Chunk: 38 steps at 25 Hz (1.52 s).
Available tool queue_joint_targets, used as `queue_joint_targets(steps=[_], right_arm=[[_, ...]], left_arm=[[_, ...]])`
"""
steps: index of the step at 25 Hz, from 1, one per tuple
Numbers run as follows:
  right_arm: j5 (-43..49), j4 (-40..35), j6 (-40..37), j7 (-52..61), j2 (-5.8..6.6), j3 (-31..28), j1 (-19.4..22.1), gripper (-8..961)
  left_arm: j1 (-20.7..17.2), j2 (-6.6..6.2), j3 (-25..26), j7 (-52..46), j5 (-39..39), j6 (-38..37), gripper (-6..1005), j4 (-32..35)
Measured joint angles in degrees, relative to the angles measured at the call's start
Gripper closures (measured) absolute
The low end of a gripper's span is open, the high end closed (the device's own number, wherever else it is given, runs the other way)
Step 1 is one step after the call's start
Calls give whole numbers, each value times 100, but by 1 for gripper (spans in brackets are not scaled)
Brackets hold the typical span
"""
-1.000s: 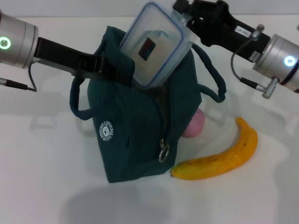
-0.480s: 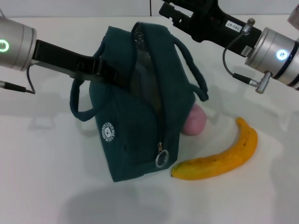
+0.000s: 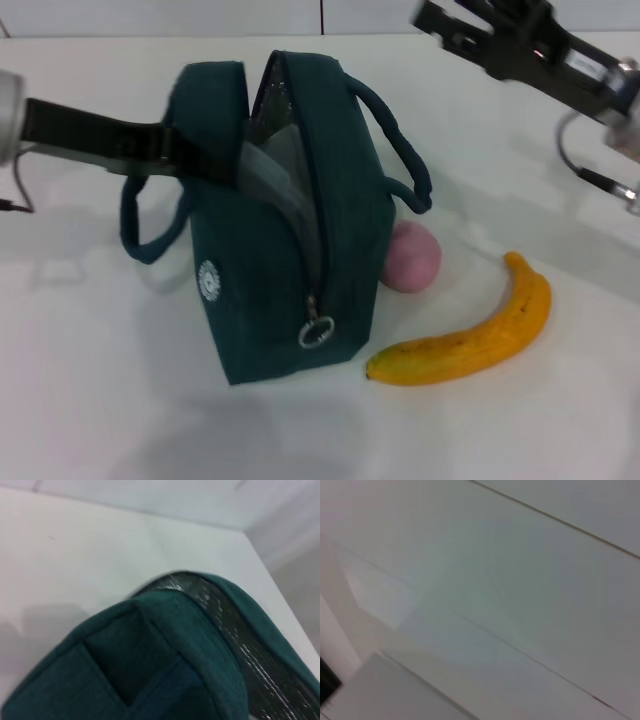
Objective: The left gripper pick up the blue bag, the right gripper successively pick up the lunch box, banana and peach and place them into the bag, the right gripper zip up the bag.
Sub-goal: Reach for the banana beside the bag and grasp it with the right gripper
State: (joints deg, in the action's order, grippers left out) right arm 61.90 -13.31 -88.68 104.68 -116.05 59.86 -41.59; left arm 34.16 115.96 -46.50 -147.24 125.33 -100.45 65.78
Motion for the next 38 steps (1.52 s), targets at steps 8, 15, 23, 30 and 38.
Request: queue_joint_targets(steps=[8,15,23,30,38], right_arm=[[720,-1322,61,-603,410,720,609,98],[2831,-2935,-139,-960,622,712,622,93],[5633,-4572,-922,25,571,751,41,97],[7356,-5807,-1614,643,33,1240,-344,101],[7368,-5871,-1367,1158,6,2676,-754,103]], left_arm=[[-264,84,420,188,-62,32,964,-20],[-317,153,428,179,-71,35,964,-21],[-307,155,432,215,-72,52,964,-21],[-293,159,432,266,-73,59,964,-122],[-299,177,423,281,-72,121,964,-146]])
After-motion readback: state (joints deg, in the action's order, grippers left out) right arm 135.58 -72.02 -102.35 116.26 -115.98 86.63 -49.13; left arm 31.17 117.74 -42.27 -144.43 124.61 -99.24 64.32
